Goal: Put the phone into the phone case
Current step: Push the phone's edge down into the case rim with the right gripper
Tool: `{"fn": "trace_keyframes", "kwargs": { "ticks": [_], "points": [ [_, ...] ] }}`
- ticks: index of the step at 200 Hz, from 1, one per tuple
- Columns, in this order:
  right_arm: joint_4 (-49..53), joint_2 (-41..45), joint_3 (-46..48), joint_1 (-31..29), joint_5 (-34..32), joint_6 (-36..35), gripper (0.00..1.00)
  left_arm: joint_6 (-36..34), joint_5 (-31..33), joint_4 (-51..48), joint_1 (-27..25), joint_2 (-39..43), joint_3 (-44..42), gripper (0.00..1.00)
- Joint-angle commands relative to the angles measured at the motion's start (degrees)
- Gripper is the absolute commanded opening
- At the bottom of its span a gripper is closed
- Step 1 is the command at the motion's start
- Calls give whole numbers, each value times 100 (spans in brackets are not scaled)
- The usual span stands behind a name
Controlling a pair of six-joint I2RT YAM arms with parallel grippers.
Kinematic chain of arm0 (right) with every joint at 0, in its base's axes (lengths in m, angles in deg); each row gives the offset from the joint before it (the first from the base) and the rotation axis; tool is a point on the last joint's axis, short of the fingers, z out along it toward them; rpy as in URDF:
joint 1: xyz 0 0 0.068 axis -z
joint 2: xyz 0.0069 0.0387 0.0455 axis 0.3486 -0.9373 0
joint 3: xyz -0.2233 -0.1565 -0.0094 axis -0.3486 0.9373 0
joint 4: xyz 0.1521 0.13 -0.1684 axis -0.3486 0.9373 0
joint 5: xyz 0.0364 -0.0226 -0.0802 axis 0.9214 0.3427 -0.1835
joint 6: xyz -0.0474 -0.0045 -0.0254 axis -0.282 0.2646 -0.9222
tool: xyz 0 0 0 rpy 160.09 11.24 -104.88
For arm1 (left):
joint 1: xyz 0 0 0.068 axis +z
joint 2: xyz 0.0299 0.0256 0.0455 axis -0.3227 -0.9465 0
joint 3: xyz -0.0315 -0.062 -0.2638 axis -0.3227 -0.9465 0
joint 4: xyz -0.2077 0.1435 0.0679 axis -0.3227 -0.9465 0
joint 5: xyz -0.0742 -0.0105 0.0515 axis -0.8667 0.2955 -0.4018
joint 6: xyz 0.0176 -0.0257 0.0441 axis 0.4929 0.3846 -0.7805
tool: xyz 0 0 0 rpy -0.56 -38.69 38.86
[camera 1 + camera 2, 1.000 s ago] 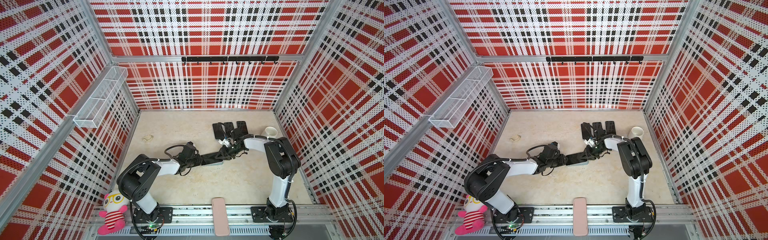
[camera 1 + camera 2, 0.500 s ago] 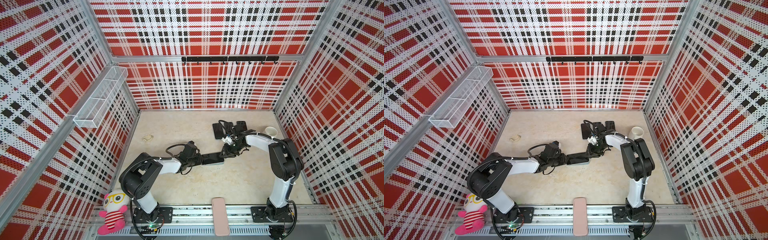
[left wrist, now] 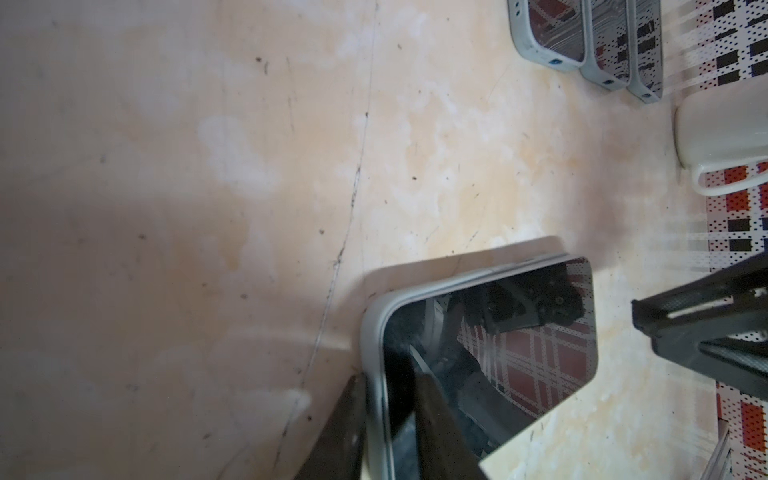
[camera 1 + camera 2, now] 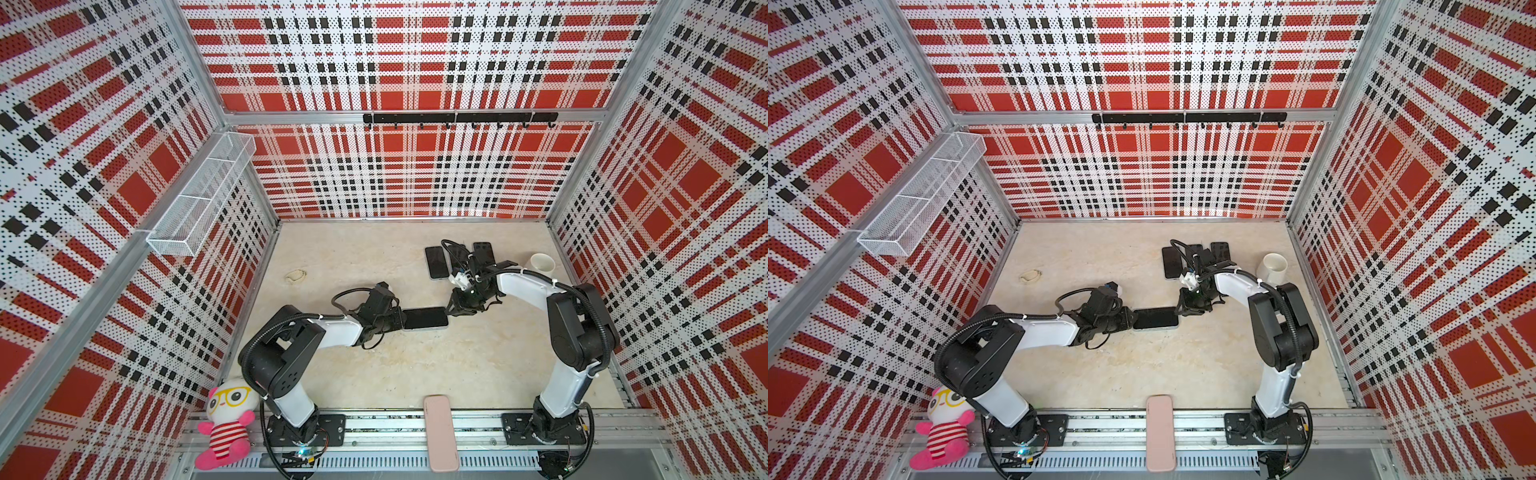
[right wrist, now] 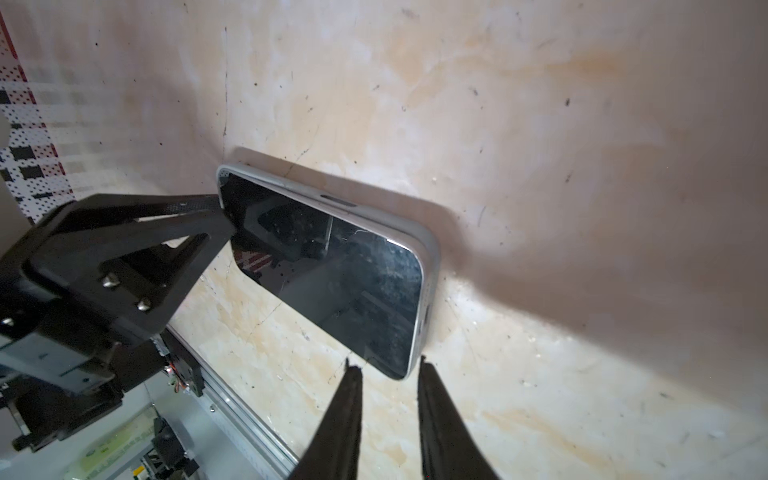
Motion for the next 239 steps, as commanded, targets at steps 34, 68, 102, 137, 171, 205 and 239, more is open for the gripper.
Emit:
{"fn": "trace_keyframes", "kwargs": {
  "ticks": [34, 68, 102, 137, 171, 205, 239],
  "points": [
    [-329, 76, 414, 8, 154, 102, 15, -52, -47, -590, -74, -115, -32, 25],
    [-516, 8, 566, -149, 283, 173, 14, 47, -179, -332, -80, -127, -139, 25],
    [-585, -82, 649, -215, 155, 186, 12, 39, -214, -254, -99, -187, -160, 24],
    [-565, -212, 611, -345, 61, 235, 11, 65, -344, -135, -115, -232, -162, 24],
    [-617, -331, 679, -516, -152, 373, 9, 39, -315, -123, -171, -275, -147, 24],
    [-708, -571, 829, -749, -544, 621, 9, 39, -348, -58, -238, -448, -95, 23],
    [-889, -904, 975, -995, -896, 875, 9, 21, -358, -51, -284, -541, -27, 23]
  ]
}}
